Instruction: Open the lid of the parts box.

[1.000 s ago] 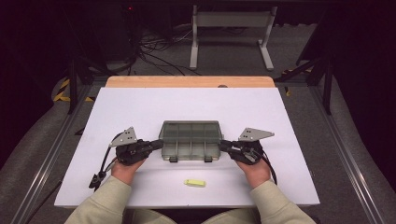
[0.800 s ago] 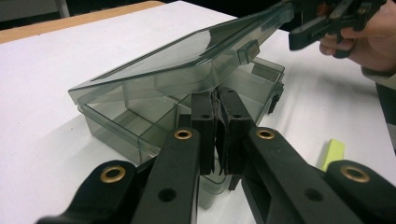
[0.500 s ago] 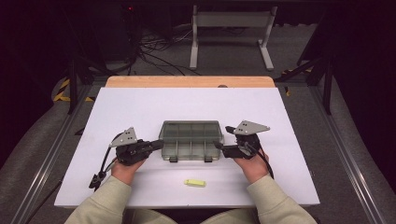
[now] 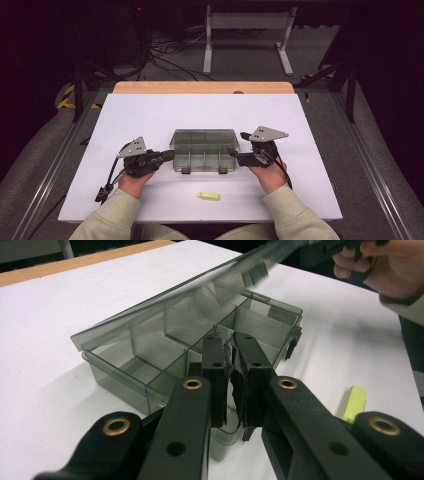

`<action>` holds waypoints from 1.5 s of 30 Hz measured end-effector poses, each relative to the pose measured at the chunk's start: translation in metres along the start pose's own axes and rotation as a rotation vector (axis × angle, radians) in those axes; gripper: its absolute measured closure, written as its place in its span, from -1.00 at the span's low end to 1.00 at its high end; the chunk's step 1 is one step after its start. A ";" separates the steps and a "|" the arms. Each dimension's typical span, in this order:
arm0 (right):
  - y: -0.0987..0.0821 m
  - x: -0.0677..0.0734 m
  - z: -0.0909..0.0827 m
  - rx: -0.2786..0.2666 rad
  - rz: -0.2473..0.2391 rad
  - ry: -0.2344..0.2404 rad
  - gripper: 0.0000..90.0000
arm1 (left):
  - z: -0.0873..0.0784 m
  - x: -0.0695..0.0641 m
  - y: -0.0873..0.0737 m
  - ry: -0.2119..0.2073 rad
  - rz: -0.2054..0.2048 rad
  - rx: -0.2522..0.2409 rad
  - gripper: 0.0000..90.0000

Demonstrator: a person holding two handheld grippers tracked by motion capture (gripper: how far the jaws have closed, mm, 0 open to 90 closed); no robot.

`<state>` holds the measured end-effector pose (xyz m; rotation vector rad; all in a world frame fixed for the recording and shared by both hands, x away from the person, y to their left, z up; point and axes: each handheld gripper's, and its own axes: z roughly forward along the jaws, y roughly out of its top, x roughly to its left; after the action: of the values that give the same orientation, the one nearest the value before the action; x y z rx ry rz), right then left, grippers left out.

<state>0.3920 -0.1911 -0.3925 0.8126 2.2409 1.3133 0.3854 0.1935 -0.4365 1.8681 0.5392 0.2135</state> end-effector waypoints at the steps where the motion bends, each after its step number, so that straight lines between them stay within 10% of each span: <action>1: 0.002 -0.001 0.000 -0.004 -0.001 0.001 -0.38 | 0.000 0.000 0.000 0.003 0.009 0.001 0.84; 24: 0.039 -0.034 0.015 -0.025 0.054 0.029 -0.19 | -0.013 -0.010 0.000 0.031 0.062 0.042 -0.34; 45: 0.059 -0.061 0.037 -0.018 0.074 0.023 0.03 | -0.022 -0.009 -0.002 0.072 0.063 0.021 -0.60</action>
<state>0.4765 -0.1855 -0.3538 0.8861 2.2325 1.3811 0.3685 0.2083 -0.4297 1.9051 0.5340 0.3181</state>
